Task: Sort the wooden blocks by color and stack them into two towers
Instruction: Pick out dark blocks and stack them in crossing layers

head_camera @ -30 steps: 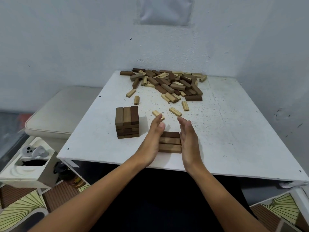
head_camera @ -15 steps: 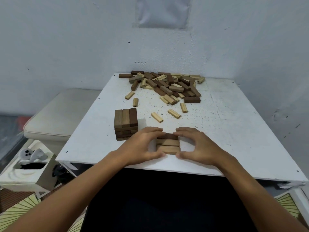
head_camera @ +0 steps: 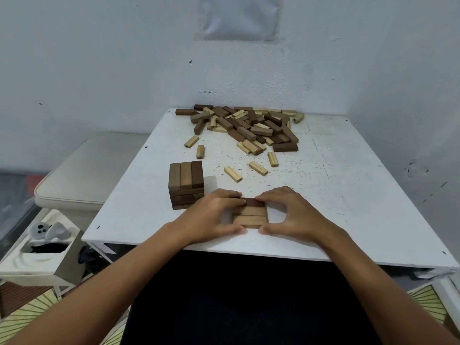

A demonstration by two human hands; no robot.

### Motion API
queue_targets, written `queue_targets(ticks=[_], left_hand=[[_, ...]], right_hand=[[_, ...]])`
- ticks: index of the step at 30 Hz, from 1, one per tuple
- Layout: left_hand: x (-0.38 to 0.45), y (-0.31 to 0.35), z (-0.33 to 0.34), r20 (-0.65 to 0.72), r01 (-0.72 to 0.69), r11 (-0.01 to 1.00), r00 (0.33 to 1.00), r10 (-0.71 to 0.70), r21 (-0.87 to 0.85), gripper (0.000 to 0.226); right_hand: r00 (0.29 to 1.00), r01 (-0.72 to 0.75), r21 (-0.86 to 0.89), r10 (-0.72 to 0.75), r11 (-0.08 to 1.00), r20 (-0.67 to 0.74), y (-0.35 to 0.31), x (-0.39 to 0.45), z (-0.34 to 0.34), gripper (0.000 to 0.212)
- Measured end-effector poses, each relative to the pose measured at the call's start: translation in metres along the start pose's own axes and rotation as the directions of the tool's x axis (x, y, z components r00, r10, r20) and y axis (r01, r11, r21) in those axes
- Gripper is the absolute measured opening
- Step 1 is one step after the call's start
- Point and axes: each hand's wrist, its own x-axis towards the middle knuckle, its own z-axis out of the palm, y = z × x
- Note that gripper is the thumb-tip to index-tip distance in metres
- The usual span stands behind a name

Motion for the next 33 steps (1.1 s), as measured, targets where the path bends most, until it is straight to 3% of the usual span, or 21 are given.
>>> queue_targets(ticks=[8, 24, 33], left_hand=[[-0.001, 0.001, -0.004, -0.004, 0.041, 0.999, 0.999, -0.041, -0.009, 0.084], [0.003, 0.019, -0.015, 0.006, -0.027, 1.000, 1.000, 0.027, 0.001, 0.064], [0.005, 0.030, -0.056, -0.124, -0.050, 0.998, 0.991, 0.055, 0.042, 0.059]], right_hand=[[1.000, -0.024, 0.004, 0.024, 1.000, 0.014, 0.003, 0.002, 0.000, 0.079], [0.996, 0.084, 0.030, -0.083, 0.996, -0.026, 0.003, -0.002, -0.001, 0.065], [0.982, 0.183, 0.120, -0.175, 0.976, -0.073, -0.019, 0.019, -0.030, 0.063]])
